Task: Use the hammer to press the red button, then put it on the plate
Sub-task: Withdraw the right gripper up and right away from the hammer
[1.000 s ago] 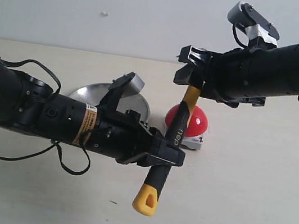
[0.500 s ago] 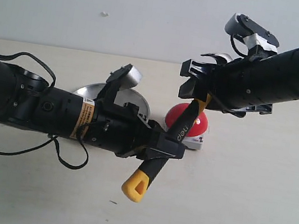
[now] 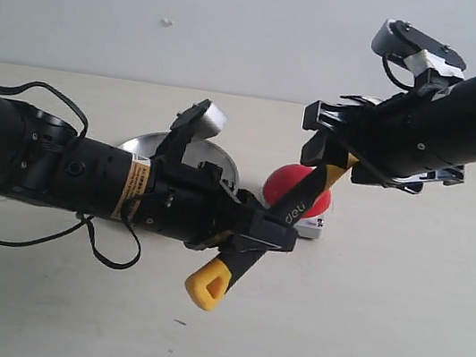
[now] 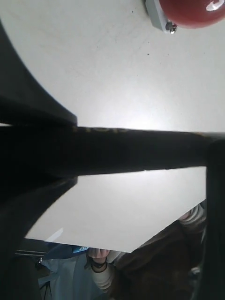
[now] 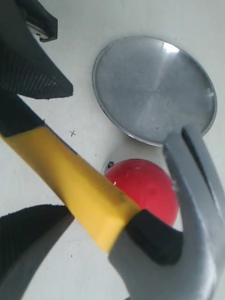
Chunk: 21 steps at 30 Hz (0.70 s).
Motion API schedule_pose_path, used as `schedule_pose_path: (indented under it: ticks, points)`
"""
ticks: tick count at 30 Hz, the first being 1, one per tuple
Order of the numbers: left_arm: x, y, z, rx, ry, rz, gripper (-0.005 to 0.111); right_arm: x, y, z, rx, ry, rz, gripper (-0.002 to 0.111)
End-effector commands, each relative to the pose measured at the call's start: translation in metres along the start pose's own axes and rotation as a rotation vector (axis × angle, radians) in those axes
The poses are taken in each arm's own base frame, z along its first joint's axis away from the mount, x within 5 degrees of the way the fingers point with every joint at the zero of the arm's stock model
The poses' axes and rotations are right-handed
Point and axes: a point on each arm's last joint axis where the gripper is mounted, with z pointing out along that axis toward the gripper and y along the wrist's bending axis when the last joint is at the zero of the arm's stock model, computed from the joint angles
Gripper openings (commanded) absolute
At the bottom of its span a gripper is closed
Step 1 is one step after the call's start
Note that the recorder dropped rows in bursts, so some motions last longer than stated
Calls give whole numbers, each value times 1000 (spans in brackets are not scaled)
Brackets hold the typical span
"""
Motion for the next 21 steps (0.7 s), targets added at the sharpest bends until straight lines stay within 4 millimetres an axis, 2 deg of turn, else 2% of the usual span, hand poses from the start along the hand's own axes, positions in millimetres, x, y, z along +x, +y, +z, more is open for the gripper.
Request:
schedule_pose_path:
  ticks: [1,6,9,12,15,19,21]
  points:
    - [-7,-9,-3,50,-32,24,0,-3,1,-11,24,-18,-24,63]
    - [-7,-9,-3,50,-34,25,0,-2,3,-18,21,-9,-36,62]
    - [-7,-9,-3,49,-36,30,0,-4,7,-38,13,-63,-71,57]
    - [-8,-10,-3,51,-40,34,0,-5,13,-65,2,-137,-95,46]
    - [-12,-11,-5,51,-51,47,0,-1,17,-98,1,-191,-154,26]
    - [-19,-17,-8,48,-67,76,0,27,14,-142,-17,-309,-210,1]
    - [-22,-18,-11,18,-72,93,0,51,8,-163,-39,-401,-222,0]
